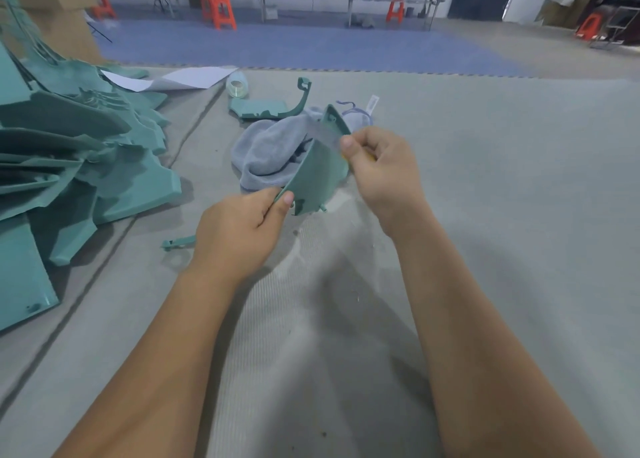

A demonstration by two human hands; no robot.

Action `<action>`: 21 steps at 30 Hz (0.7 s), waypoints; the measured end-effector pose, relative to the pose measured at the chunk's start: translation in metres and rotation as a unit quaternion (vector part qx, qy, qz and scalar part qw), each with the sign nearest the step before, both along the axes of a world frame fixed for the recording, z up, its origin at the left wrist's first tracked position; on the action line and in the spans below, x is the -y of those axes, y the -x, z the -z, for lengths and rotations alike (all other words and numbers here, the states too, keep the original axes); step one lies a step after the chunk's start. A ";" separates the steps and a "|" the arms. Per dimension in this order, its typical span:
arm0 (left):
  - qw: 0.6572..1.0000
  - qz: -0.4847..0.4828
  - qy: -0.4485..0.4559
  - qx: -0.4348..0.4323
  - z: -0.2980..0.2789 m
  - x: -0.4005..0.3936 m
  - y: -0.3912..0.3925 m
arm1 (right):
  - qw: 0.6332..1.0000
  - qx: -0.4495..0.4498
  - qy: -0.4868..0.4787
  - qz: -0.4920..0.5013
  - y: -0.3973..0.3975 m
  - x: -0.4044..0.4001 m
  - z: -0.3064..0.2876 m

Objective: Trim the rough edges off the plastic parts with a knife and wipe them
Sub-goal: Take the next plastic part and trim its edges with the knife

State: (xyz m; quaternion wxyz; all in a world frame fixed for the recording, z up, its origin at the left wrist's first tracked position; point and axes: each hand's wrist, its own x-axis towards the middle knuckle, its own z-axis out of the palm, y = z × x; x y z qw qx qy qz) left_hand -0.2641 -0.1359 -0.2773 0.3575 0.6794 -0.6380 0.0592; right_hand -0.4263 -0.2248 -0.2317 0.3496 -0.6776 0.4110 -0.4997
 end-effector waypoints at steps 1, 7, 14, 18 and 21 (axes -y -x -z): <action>1.000 0.003 0.001 -0.005 0.000 0.000 0.000 | 1.000 0.016 -0.010 0.011 0.003 0.004 -0.002; 1.000 0.003 0.001 -0.012 0.002 0.001 -0.002 | 0.996 0.083 -0.035 -0.028 0.007 0.003 -0.004; 1.000 -0.004 -0.010 -0.015 0.003 0.001 -0.003 | 0.991 0.005 -0.045 -0.126 0.003 0.000 -0.003; 1.000 0.001 -0.010 -0.028 0.003 0.001 -0.004 | 0.993 0.006 -0.036 -0.108 -0.001 0.000 -0.004; 1.000 -0.002 -0.010 -0.026 0.004 0.002 -0.005 | 0.995 0.003 -0.029 -0.100 -0.002 0.000 -0.005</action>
